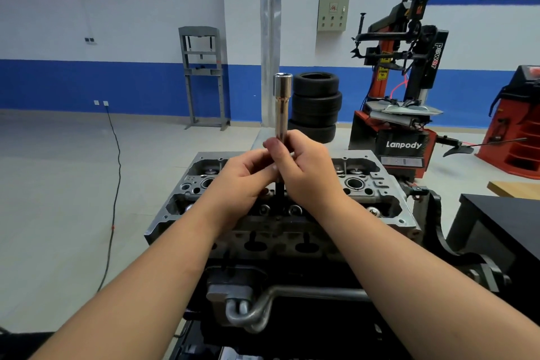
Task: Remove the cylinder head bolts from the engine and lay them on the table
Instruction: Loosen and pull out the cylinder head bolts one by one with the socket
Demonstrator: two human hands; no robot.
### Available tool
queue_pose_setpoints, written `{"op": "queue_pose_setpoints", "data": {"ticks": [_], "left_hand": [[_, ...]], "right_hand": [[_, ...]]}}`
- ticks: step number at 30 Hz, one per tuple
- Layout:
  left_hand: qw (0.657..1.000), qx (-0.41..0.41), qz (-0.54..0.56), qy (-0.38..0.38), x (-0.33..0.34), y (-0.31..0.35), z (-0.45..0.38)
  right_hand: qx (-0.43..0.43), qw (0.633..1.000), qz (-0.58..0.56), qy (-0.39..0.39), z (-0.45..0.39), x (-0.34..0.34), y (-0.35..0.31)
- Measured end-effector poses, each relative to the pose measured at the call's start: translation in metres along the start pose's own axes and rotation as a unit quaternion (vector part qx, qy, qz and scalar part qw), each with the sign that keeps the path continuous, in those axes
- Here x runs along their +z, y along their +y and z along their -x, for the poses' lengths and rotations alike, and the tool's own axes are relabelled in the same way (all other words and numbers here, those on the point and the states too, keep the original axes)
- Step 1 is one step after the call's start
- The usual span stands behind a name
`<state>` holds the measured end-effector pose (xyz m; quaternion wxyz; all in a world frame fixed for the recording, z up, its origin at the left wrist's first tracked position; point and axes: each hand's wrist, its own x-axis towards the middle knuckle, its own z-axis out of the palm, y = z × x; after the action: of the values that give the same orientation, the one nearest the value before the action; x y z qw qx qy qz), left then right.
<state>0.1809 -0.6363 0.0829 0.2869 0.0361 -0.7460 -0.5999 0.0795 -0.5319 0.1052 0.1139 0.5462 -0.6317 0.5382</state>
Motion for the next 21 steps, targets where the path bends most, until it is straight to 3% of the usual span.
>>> {"op": "queue_pose_setpoints", "data": {"ticks": [6, 12, 18, 21], "left_hand": [[1.000, 0.002, 0.022, -0.002, -0.0011, 0.0000, 0.0005], [0.999, 0.020, -0.011, 0.043, 0.0016, -0.0017, -0.0017], [0.999, -0.008, 0.026, -0.017, -0.0008, -0.0010, -0.0008], [1.000, 0.012, 0.011, 0.006, 0.0003, -0.0022, -0.0021]], "right_hand": [[-0.007, 1.000, -0.017, -0.021, -0.0006, 0.0010, 0.0006], [-0.016, 0.999, -0.019, 0.032, -0.0006, 0.0013, 0.0004], [0.012, 1.000, 0.001, -0.001, 0.0012, 0.0015, -0.0016], [0.002, 1.000, -0.008, -0.001, -0.0003, 0.0018, -0.0004]]}}
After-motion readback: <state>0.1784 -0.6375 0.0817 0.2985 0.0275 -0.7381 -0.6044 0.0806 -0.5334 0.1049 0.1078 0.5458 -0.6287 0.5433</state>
